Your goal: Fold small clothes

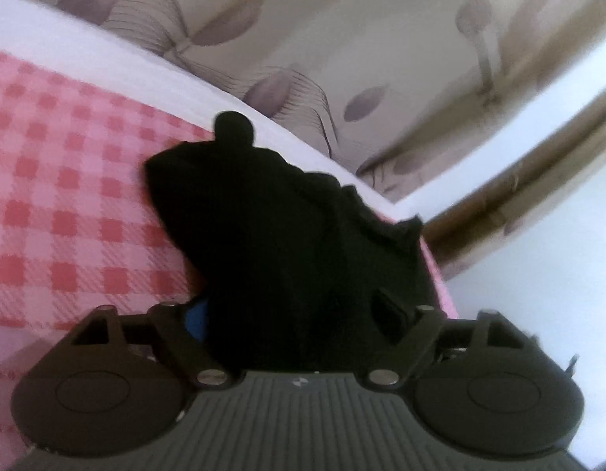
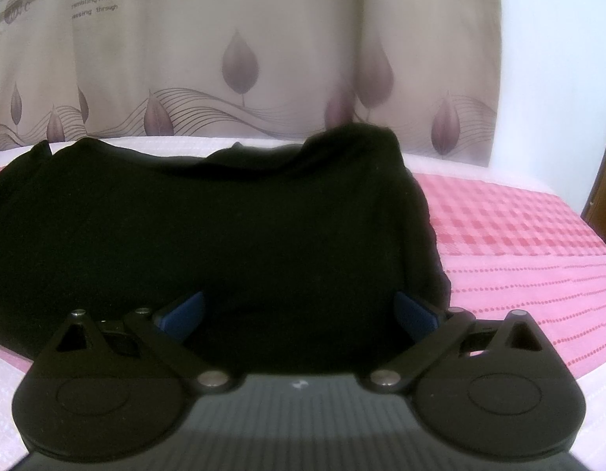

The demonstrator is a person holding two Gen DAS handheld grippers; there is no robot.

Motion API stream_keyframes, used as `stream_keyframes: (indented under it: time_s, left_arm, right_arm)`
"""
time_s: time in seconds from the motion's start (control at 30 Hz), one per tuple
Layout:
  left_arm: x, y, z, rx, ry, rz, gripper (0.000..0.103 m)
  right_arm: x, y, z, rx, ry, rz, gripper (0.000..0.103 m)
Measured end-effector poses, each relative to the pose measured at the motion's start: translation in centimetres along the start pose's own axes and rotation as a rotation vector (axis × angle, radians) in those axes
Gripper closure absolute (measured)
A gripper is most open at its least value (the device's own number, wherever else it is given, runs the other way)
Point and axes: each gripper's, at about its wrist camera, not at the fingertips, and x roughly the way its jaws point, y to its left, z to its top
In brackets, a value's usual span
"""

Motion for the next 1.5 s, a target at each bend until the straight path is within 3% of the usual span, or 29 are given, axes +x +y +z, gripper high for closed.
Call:
stream_keyframes:
  time_s: [0.07,0.13,0.17,0.2,0.37,0.47,0.63,0.83,1.2,1.5]
  left_arm:
    - [0.7,-0.8,-0.2,0.03,-0.023,0.031,0.025]
    - [1.4,-1.6,-0.5,0.059,-0.08,0.105,0.043]
    - [1.8,-2.1,-0.7,0.081,-0.102,0.167,0.081]
    - [2.2,-2.5,-1.0,0.098,-0.11,0.211,0.081]
    - [1.8,-4.3,-1.8,0.103,-0.187,0.277,0.082]
    - [1.0,-5.4,-1.6,0.042,-0.23,0.258,0.082]
    - [1.2,-8.8,-0.8,0.034,-0.239,0.283,0.082]
    - [1.7,-11.8,-0.2,-0.057,-0.254,0.263,0.082]
    - [5.5,-20.0,0.7,-0.053,-0.223,0.239,0.082]
    - [12.8,-25.5,-0.2,-0.038,-0.127,0.199,0.082]
  right_arm:
    - [0.0,0.0,0.0,0.0,0.0,0.003,0.0]
    - [0.0,0.0,0.1,-0.001,0.003,0.003,0.0]
    - [0.0,0.0,0.0,-0.001,0.003,0.004,0.0]
    - [0.0,0.0,0.0,0.001,0.003,0.005,0.0]
    - [0.0,0.0,0.0,0.007,0.006,0.01,0.0]
    - [-0.1,-0.2,0.0,0.018,0.003,0.025,0.0]
    - [-0.6,-0.7,-0.1,0.043,-0.017,0.073,0.0]
    - [-1.4,-1.6,-0.4,0.081,-0.055,0.195,0.0]
    - [-1.2,-7.3,-1.2,0.421,-0.082,0.441,0.0]
    - [-2.1,-7.4,-1.5,0.413,-0.111,0.465,0.0]
